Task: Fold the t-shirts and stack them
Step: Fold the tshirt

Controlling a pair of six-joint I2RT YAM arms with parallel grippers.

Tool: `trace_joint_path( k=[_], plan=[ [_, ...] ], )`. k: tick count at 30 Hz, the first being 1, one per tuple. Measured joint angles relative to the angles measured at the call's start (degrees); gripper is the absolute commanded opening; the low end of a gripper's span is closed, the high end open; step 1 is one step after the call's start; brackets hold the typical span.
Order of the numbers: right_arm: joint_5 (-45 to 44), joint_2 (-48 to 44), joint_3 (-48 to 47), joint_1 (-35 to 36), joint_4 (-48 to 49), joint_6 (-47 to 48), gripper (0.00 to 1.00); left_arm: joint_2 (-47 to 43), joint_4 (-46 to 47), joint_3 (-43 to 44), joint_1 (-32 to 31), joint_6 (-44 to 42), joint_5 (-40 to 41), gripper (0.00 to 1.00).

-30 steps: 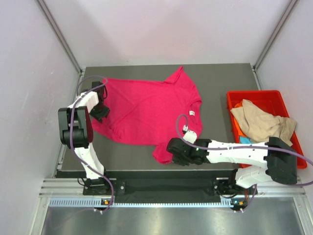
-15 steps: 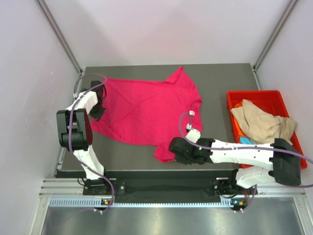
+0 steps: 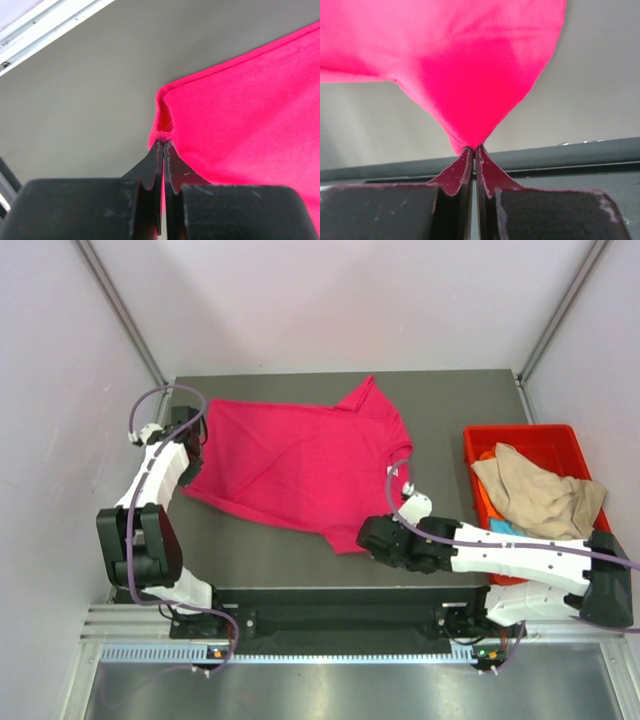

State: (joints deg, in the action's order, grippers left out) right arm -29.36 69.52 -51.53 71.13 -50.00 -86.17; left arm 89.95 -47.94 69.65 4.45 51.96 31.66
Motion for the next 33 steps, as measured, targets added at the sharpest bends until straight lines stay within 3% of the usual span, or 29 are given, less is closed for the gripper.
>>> trace_joint_path(
  k=[6,13,22,33],
  plan=[
    [-4.3,-3.6,-0.3,-1.0,-2.3,0.3,0.00,-1.4,-0.2,-0.9,0.0,0.5,1.1,0.00],
    [-6.8,-6.1,-0.3,-7.9,-2.5,6.0,0.00,-1.5,0.4,-0.9,0.0,1.7,1.4,0.00],
    [-6.2,-7.4,-0.5,-16.5,4.3,23.2,0.00,-1.0,4.2,-0.7,0.0,3.1,0.6,0.00],
    [-3.3,1.6,-5.5,-21.2,11.3,43.9,0.00,4.8,7.1,3.4,0.0,3.5,0.7,0.00]
  ],
)
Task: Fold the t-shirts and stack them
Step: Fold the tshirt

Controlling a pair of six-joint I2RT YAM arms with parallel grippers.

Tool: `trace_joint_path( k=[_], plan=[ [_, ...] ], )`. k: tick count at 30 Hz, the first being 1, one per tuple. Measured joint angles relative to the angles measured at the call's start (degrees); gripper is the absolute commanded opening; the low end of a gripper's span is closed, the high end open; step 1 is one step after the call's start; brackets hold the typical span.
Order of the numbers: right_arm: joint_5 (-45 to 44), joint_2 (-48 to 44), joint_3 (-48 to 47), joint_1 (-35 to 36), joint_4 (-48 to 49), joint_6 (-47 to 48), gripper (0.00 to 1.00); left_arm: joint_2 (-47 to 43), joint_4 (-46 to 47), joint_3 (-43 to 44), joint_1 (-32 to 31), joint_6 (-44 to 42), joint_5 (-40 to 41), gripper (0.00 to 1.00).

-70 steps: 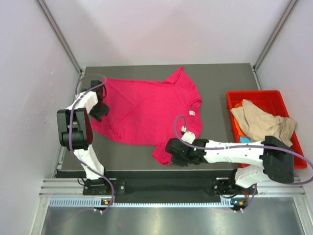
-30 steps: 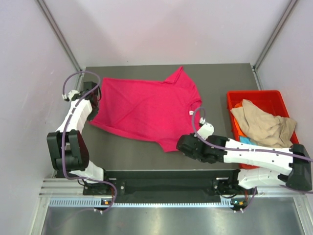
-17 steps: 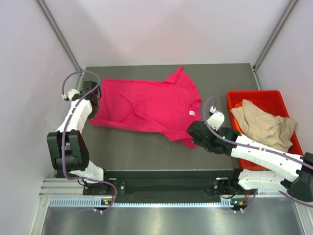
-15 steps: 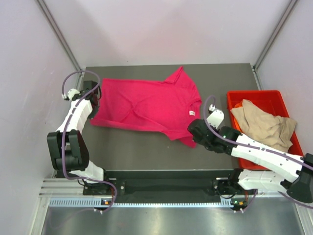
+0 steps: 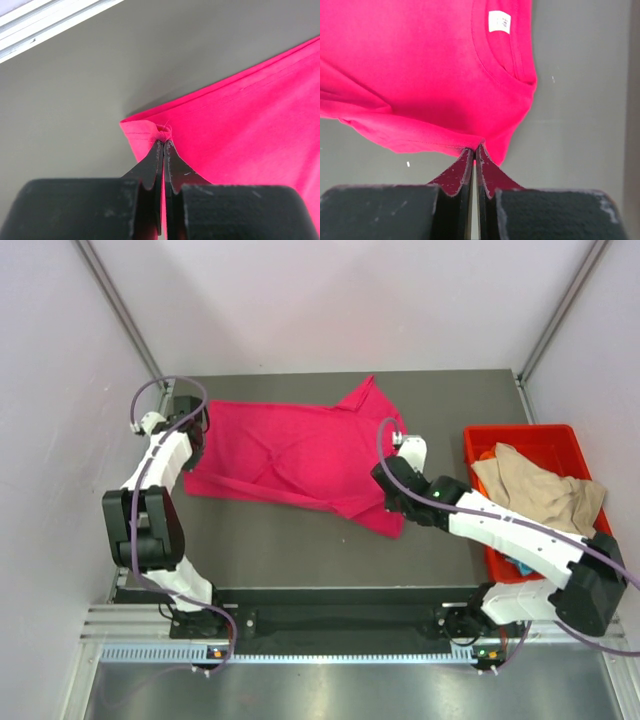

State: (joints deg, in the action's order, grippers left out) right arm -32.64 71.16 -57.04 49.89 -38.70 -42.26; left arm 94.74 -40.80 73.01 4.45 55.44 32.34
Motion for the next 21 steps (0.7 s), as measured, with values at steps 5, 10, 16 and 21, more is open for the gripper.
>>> trace_joint_path(
  k=[5,10,16,21],
  plan=[
    [1.8,4.2,-2.6,-1.8,1.2,6.7,0.00,3.8,0.3,4.3,0.0,0.0,0.3,0.00],
    [2.9,7.8,-4.6,-4.1,1.6,11.6,0.00,7.3,0.6,7.3,0.0,-0.1,0.3,0.00],
    [3.0,10.1,-7.9,-6.3,0.5,15.5,0.00,9.0,0.5,7.9,0.0,-0.1,0.3,0.00],
    [3.0,10.3,-10.6,-8.3,0.0,17.8,0.00,9.2,0.6,8.2,0.0,-0.3,0.4,0.00]
  ],
)
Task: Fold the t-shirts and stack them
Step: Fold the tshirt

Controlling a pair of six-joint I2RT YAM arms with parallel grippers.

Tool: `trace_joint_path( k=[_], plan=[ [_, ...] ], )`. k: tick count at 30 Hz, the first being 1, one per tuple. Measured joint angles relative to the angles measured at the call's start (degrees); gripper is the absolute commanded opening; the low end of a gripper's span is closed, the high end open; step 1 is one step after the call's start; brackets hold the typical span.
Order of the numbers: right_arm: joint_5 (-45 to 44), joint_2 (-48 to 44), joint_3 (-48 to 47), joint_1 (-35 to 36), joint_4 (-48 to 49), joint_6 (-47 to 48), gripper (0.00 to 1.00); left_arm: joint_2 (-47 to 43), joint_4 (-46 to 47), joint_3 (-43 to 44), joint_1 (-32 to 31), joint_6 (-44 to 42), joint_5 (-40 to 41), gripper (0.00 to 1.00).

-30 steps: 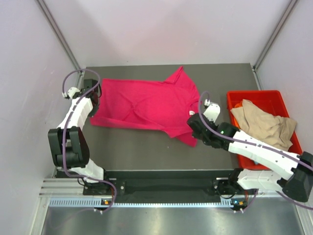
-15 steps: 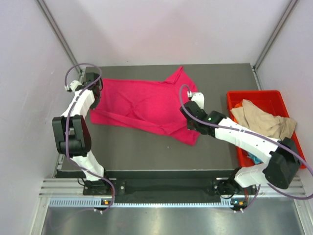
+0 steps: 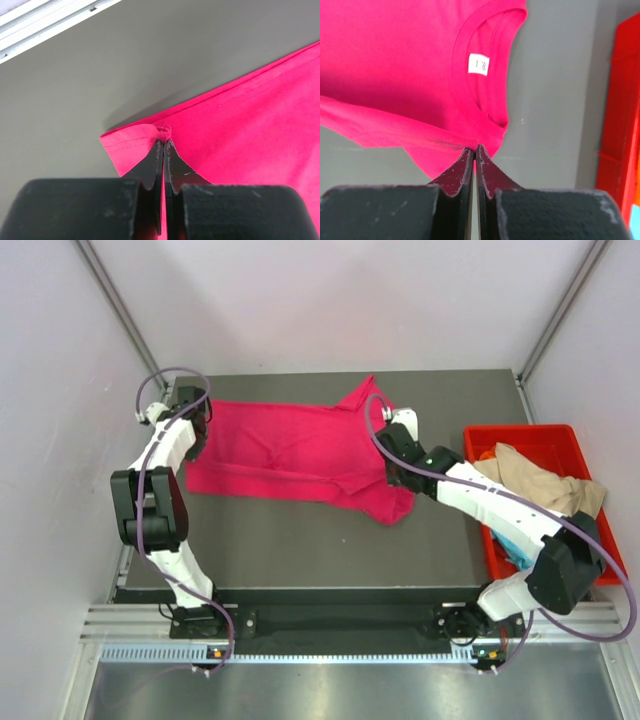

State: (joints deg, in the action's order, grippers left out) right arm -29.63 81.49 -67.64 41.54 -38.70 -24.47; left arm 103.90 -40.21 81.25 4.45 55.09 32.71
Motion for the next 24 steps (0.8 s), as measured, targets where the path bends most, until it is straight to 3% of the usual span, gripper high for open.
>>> trace_joint_path(
  k=[24],
  plan=[
    [0.6,9.8,-7.3,-3.4,0.5,9.7,0.00,6.6,2.6,3.3,0.0,-0.4,-0.4,0.00]
  ],
)
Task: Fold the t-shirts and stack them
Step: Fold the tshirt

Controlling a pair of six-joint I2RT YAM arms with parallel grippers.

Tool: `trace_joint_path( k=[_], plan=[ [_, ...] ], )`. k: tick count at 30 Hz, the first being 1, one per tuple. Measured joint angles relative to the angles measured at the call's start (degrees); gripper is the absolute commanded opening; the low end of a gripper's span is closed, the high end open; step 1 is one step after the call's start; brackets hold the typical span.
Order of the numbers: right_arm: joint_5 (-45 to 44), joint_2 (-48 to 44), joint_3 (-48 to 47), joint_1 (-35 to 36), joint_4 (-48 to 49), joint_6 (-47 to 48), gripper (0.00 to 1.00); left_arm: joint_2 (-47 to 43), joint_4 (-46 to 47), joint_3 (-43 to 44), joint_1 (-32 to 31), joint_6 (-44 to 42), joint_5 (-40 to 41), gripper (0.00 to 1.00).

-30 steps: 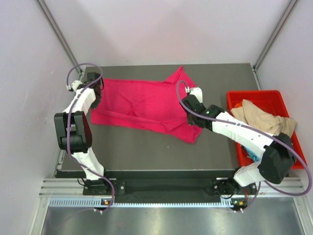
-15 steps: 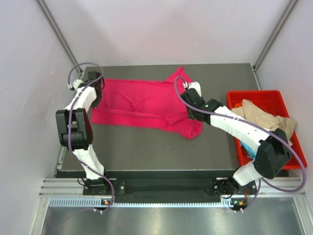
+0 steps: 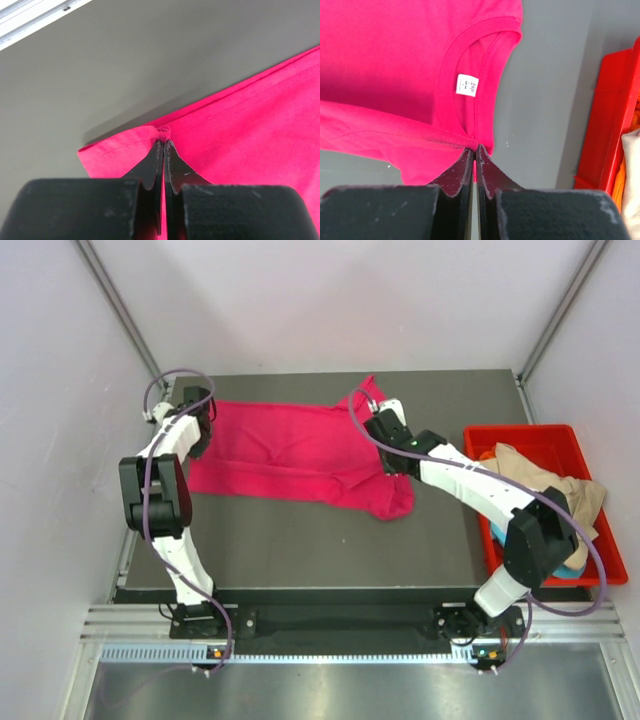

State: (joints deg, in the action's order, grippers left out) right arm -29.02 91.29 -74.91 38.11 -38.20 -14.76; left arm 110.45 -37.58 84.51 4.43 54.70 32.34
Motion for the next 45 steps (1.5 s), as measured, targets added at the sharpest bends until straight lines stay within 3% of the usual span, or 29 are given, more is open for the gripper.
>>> trace_joint_path(
  k=[22,43,45],
  plan=[
    [-0.9,5.9,-5.0,-2.0,0.8,7.6,0.00,4.6,1.4,2.9,-0.5,-0.3,0.1,0.00],
    [-0.1,9.0,-5.1,-3.1,1.0,8.8,0.00,9.2,2.9,5.6,-1.0,-1.7,-1.1,0.00],
    [0.1,9.3,-5.1,-3.1,1.1,8.8,0.00,9.2,2.9,5.7,-1.0,-2.0,-1.2,0.06]
  ],
)
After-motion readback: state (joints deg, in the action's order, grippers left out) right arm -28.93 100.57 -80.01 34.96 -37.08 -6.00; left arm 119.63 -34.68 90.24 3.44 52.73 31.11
